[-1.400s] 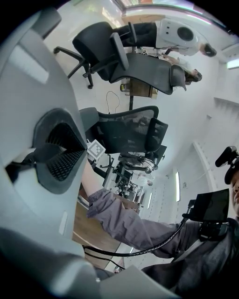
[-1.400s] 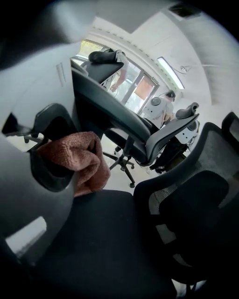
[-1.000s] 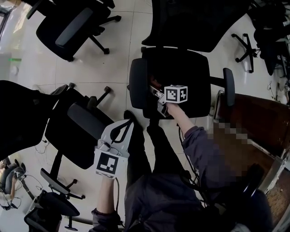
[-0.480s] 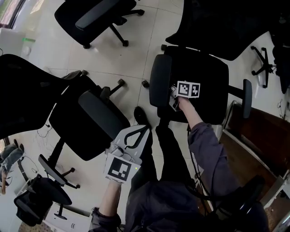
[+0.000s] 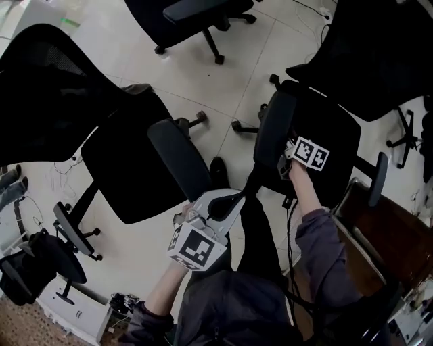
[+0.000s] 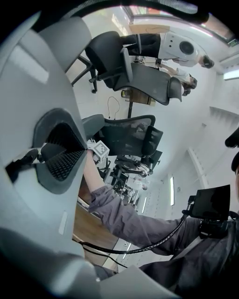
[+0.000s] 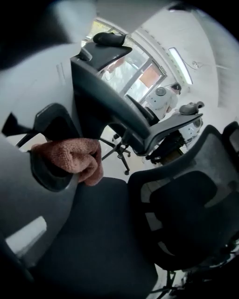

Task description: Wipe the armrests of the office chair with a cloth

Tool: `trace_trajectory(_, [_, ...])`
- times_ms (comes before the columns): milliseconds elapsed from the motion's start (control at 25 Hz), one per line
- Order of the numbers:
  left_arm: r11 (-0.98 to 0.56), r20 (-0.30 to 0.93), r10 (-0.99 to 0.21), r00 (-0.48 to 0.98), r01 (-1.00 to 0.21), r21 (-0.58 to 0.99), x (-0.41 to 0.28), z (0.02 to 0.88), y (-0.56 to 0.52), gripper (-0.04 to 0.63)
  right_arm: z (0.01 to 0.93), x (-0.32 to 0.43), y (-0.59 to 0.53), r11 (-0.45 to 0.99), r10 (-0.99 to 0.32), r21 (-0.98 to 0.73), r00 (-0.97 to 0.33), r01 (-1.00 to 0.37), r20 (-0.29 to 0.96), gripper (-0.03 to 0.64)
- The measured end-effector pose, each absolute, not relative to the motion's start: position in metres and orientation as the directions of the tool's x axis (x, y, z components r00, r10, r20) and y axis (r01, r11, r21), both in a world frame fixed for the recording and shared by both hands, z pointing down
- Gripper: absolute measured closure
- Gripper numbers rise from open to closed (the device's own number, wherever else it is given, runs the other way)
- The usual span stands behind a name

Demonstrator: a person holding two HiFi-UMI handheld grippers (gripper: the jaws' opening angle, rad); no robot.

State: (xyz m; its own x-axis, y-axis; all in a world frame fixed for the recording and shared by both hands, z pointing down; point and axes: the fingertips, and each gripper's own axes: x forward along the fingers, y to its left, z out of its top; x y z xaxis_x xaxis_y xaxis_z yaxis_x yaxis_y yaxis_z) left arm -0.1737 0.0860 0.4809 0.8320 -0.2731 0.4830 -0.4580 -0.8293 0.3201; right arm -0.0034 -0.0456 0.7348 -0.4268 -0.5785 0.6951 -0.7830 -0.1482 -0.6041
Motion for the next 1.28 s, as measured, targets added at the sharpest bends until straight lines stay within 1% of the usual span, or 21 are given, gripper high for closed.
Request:
trace_trajectory(120, [-0.830, 0.475, -0.263, 0.840, -0.448, 0.331, -0.170, 0.484, 0.081, 0.581, 0.673, 0.019, -0.042, -0.170, -0.678, -0.607, -0.355, -0.776, 0.643, 0.598])
trace_trajectory(280, [-0.830, 0.470, -0.272, 0.839, -0.452, 0.326, -0.168, 0.489, 0.069, 0.581, 0.586, 0.021, -0.051, -0.072, -0.763, -0.589, -0.336, -0.805, 0.552, 0.598])
trace_trajectory(400, [-0.831, 0.467, -0.279, 0.839, -0.454, 0.320, -0.167, 0.487, 0.063, 0.581, 0.530, 0.002, -0.054, -0.018, -0.807, -0.644, -0.369, -0.765, 0.461, 0.598])
trace_trajectory(520, [-0.824, 0.478, -0.293, 0.828, -0.472, 0.312, -0.166, 0.489, 0.057, 0.581, 0.485, -0.032, -0.063, 0.074, -0.834, -0.698, -0.428, -0.712, 0.349, 0.598])
trace_trajectory(560, [-0.828, 0.499, -0.289, 0.817, -0.475, 0.299, -0.166, 0.493, 0.056, 0.581, 0.476, -0.045, -0.066, 0.110, -0.836, -0.696, -0.445, -0.710, 0.322, 0.598])
trace_trajectory(640, [-0.863, 0.588, -0.244, 0.771, -0.450, 0.232, -0.159, 0.508, 0.060, 0.581, 0.466, -0.066, -0.071, 0.169, -0.833, -0.675, -0.470, -0.719, 0.293, 0.598])
trace_trajectory(720, [-0.919, 0.714, -0.191, 0.673, -0.379, 0.111, -0.150, 0.529, 0.070, 0.583, 0.463, -0.078, -0.069, 0.186, -0.828, -0.671, -0.482, -0.718, 0.285, 0.598])
trace_trajectory(800, [-0.960, 0.818, -0.178, 0.547, -0.279, -0.022, -0.146, 0.550, 0.077, 0.581, 0.463, -0.086, -0.067, 0.181, -0.829, -0.668, -0.478, -0.722, 0.292, 0.598])
trace_trajectory(880, [-0.973, 0.870, -0.193, 0.454, -0.202, -0.110, -0.149, 0.564, 0.079, 0.581, 0.465, -0.090, -0.063, 0.156, -0.830, -0.664, -0.462, -0.731, 0.314, 0.598])
trace_trajectory(1000, [-0.978, 0.914, -0.192, 0.358, -0.153, -0.145, -0.163, 0.577, 0.075, 0.581, 0.469, -0.096, -0.053, 0.113, -0.827, -0.666, -0.441, -0.737, 0.348, 0.598])
trace_trajectory(1080, [-0.980, 0.917, -0.180, 0.355, -0.141, -0.138, -0.167, 0.578, 0.069, 0.581, 0.472, -0.098, -0.047, 0.087, -0.832, -0.655, -0.416, -0.751, 0.367, 0.598])
trace_trajectory(1280, [-0.990, 0.874, -0.098, 0.476, -0.136, -0.036, -0.169, 0.567, 0.067, 0.581, 0.473, -0.103, -0.029, -0.015, -0.856, -0.653, -0.328, -0.757, 0.400, 0.598])
